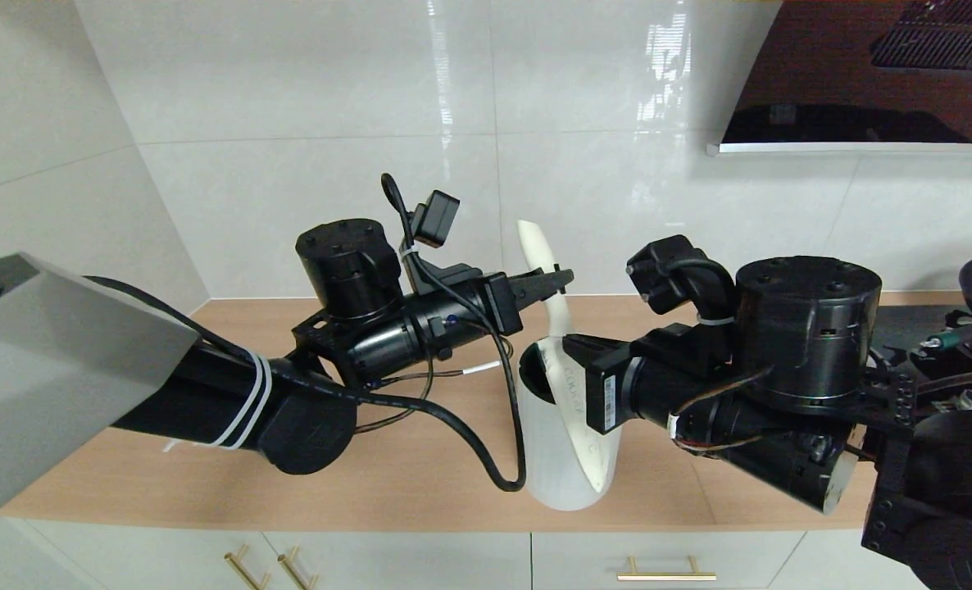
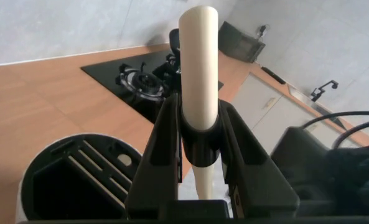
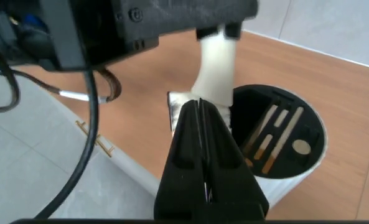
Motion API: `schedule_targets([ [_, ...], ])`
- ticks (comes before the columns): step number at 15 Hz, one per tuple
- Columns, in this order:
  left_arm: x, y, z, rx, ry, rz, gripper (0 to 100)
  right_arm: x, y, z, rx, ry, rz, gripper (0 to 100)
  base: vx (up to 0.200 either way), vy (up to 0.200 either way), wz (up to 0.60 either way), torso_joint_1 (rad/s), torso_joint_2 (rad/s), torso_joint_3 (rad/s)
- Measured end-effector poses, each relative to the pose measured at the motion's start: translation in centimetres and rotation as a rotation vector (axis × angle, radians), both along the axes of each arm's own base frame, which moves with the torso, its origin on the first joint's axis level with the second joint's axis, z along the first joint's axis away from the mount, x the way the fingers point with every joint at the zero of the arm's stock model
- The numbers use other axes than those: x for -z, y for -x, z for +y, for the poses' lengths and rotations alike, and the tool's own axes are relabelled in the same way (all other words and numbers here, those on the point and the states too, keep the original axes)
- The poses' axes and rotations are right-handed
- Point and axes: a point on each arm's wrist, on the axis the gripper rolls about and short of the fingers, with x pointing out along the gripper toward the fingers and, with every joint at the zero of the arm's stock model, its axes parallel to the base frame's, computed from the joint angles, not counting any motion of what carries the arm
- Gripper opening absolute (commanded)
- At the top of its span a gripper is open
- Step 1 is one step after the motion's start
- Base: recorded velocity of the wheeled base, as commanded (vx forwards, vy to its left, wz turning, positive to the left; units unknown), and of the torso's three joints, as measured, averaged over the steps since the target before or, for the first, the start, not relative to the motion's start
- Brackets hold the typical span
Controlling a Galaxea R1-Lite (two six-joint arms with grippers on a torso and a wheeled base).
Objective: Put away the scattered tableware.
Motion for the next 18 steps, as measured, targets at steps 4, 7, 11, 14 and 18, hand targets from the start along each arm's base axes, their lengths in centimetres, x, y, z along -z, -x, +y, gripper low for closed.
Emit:
schedule_targets([
  [4,-0.4,0.0,0.3,-0.007,0.005,-0.009,0,-0.3,0.1,-0.2,0.023,-0.008,-0.011,100,0.000,0.000,0.00,0.000,0.00,0.000],
  [7,-1.5,-0.1,1.5,-0.038,0.018,-0.039,0,-1.5,0.5,-1.5,0.044,-0.030,-0.038,100,0.000,0.000,0.00,0.000,0.00,0.000],
  [11,-3.9,-0.3,3.3,-0.172,0.049,-0.176,0,-2.5,-1.6,-5.7,0.186,-0.005,-0.084,100,0.000,0.000,0.00,0.000,0.00,0.000],
  [14,-4.5,-0.4,3.5,-0.249,0.016,-0.286,0,-2.1,-3.2,-7.6,0.263,0.048,-0.098,100,0.000,0.000,0.00,0.000,0.00,0.000],
  [18,-4.0,-0.5,1.4,-0.362,-0.063,-0.443,0,-1.5,-3.8,-7.8,0.280,0.064,-0.083,100,0.000,0.000,0.00,0.000,0.00,0.000],
])
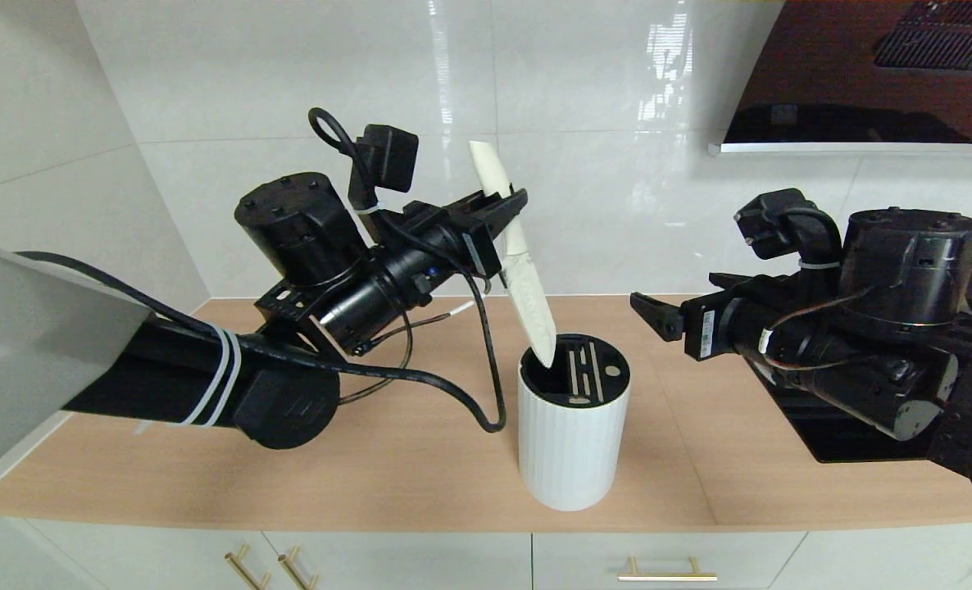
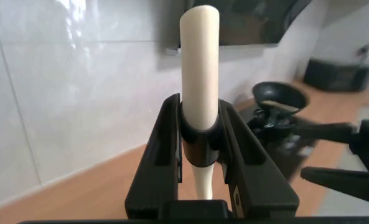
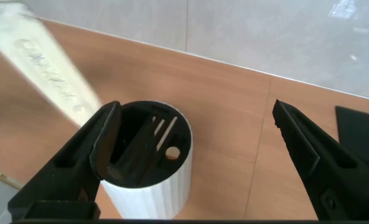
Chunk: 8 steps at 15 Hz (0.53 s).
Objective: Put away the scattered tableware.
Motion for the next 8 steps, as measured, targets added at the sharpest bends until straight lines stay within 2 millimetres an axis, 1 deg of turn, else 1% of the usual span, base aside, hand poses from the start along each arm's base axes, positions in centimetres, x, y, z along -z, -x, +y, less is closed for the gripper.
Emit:
schedule_targets([
  [4,1.5,0.3,-1.5,-0.003,-0.061,-0.033,0,0.2,-0.1,0.0,0.001,0.002,0.004,100,0.000,0.000,0.00,0.000,0.00,0.000],
  [8,2.7,0.1,-1.9,-0.034,-0.098,-0.056,0,0.2,-0.1,0.0,0.001,0.004,0.005,100,0.000,0.000,0.00,0.000,0.00,0.000],
])
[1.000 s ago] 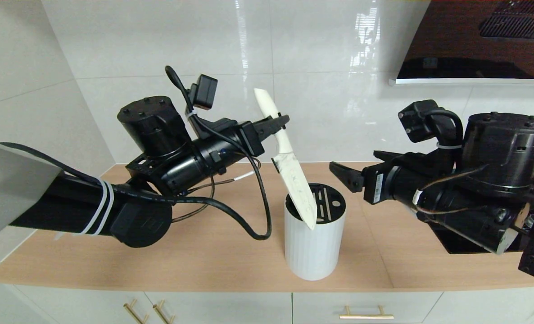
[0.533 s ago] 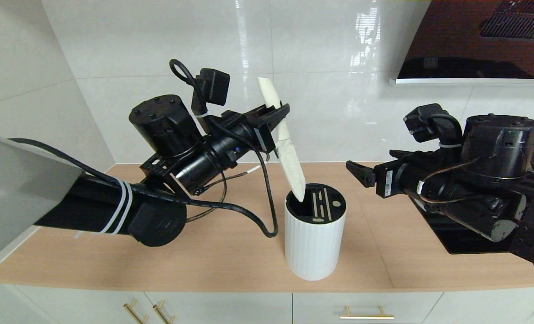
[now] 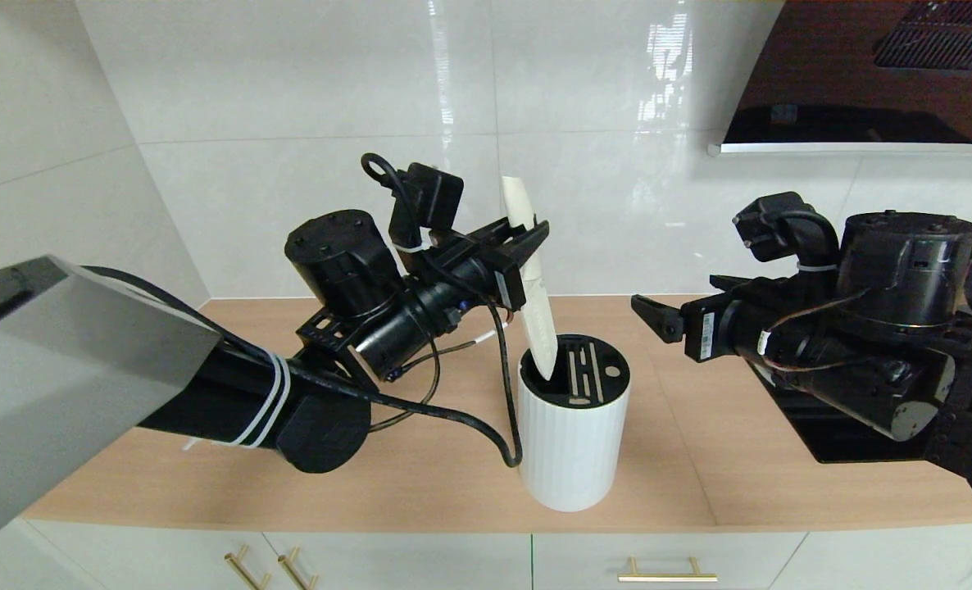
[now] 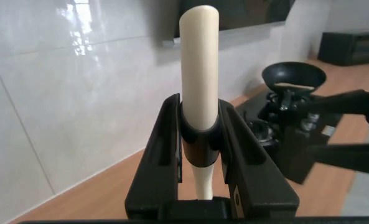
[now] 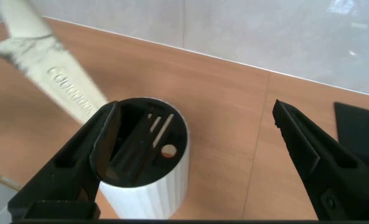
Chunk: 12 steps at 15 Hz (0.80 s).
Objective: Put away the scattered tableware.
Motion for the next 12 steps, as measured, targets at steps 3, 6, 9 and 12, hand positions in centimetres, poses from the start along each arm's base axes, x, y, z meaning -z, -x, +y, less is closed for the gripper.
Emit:
schedule_targets([
  [3,0.8,0.2,-0.3,0.009,-0.014,0.020,0,0.0,0.0,0.0,0.001,-0.001,0.001,100,0.000,0.000,0.00,0.000,0.00,0.000],
  [6,1.7,0.3,-0.8,0.022,-0.030,0.045,0,0.0,0.0,0.0,0.001,-0.001,0.000,100,0.000,0.000,0.00,0.000,0.00,0.000],
  [9,3.0,0.4,-1.6,0.034,-0.049,0.073,0,0.0,0.0,0.0,0.001,0.000,0.001,100,0.000,0.000,0.00,0.000,0.00,0.000],
  [12,4.4,0.4,-2.5,0.039,-0.070,0.100,0,0.1,-0.1,0.0,0.001,0.001,0.003,100,0.000,0.000,0.00,0.000,0.00,0.000],
])
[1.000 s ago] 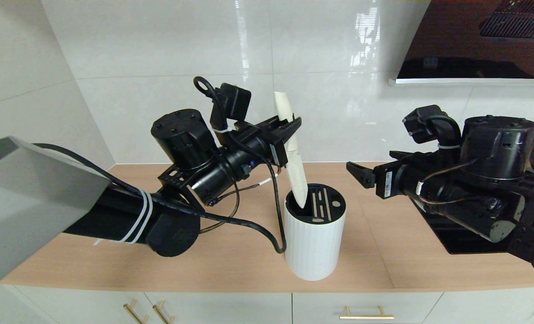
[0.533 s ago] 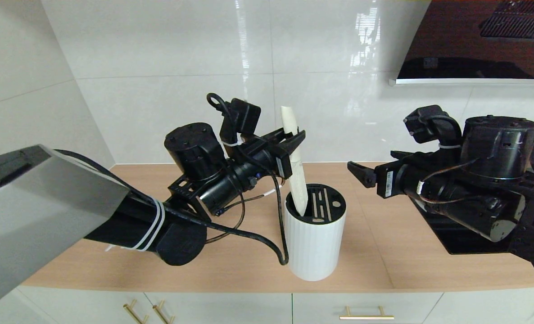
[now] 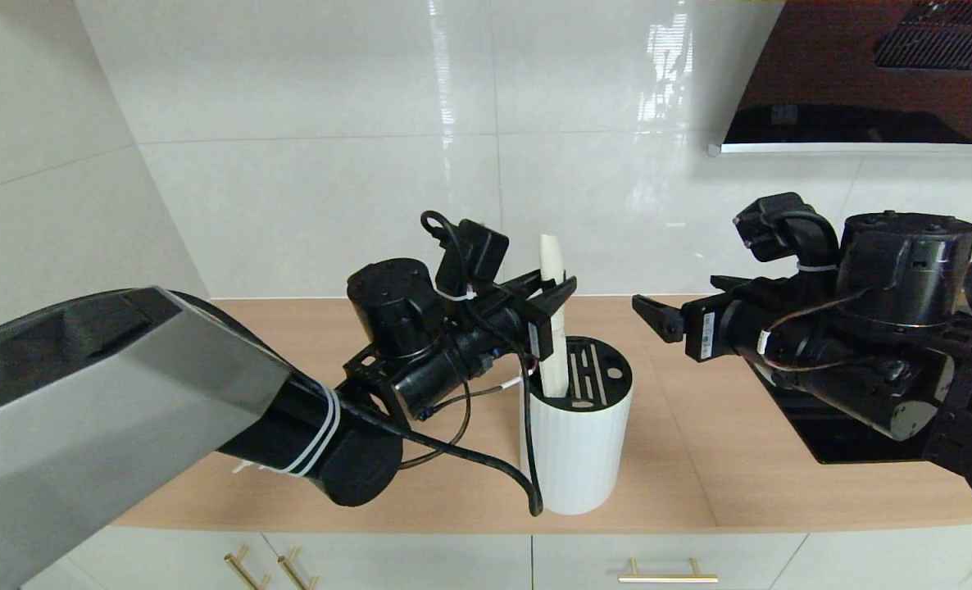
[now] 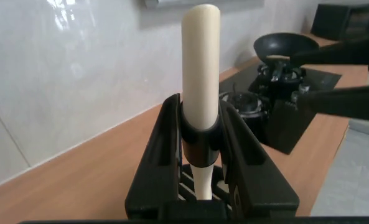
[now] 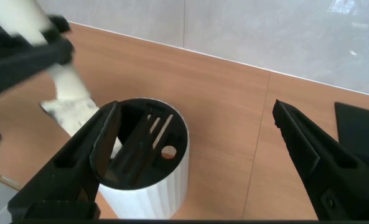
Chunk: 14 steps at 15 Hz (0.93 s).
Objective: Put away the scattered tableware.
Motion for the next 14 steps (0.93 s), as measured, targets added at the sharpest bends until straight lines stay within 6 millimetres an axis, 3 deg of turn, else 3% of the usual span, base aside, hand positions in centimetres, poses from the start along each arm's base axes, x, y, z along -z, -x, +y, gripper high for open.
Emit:
schedule_targets([
  [9,5.1,-0.5,-1.9,0.017,-0.092,0.076,0,0.1,0.0,0.0,0.000,0.002,0.003,100,0.000,0.000,0.00,0.000,0.00,0.000],
  [14,6.2,-0.7,-2.1,0.015,-0.108,0.095,0,0.2,-0.1,0.1,-0.001,0.003,0.006,100,0.000,0.000,0.00,0.000,0.00,0.000],
])
